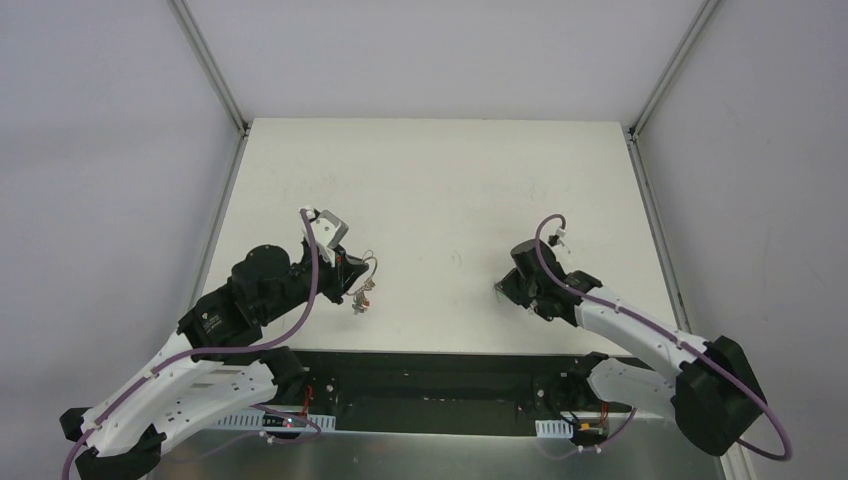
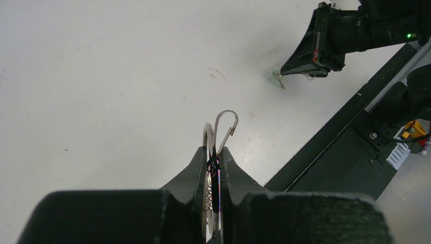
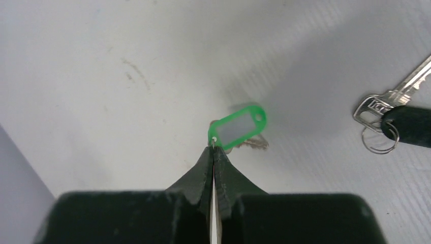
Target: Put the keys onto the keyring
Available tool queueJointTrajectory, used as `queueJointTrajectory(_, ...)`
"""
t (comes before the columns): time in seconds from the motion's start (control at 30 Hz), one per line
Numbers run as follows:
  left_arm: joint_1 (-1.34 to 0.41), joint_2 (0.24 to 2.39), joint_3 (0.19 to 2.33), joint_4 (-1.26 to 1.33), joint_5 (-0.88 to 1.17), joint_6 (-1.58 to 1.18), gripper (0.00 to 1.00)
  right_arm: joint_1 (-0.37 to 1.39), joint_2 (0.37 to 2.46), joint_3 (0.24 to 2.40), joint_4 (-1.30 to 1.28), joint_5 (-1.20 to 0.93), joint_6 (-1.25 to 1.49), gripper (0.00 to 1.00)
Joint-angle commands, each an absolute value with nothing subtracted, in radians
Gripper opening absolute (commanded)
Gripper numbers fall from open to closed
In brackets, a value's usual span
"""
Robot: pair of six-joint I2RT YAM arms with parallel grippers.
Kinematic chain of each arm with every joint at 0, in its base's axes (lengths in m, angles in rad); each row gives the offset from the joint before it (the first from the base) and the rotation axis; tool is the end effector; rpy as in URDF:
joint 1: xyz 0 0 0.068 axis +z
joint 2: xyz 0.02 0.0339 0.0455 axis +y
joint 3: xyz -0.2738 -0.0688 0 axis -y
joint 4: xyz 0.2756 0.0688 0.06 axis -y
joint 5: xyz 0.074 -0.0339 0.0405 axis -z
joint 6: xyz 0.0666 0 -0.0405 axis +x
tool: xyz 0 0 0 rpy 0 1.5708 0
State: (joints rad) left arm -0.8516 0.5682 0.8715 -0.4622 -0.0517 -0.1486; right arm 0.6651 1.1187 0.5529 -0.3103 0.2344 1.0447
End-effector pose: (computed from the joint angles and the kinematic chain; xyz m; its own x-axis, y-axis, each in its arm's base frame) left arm 0.1166 -0.1279 0.3782 -0.2094 0.0146 -0.9777 0.6944 0.7062 -0.1381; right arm 0.2094 0.1446 0.1561 -0.7215 0.5031 -0.4758 0.2801 0.8404 0.4640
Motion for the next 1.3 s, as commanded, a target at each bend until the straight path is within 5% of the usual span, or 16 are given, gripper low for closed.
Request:
queueJointTrajectory(0.0, -0.856, 0.564, 0.875, -0.423, -0.019, -0.145, 0.0, 0.661, 0.99, 0.608, -0.292, 0.187, 0.896, 0.0)
queueJointTrajectory(0.6, -0.856, 0.551, 0.868, -0.353, 0.185, -0.12, 0.0, 0.721, 0.776, 0.722, -0.144, -0.465, 0.526, 0.0)
queueJointTrajectory(1.27, -0.855, 0.47, 0.787, -0.148, 0.329, -0.101, 0.0, 0.987, 0.96, 0.77, 0.46, -0.565, 0.741, 0.0)
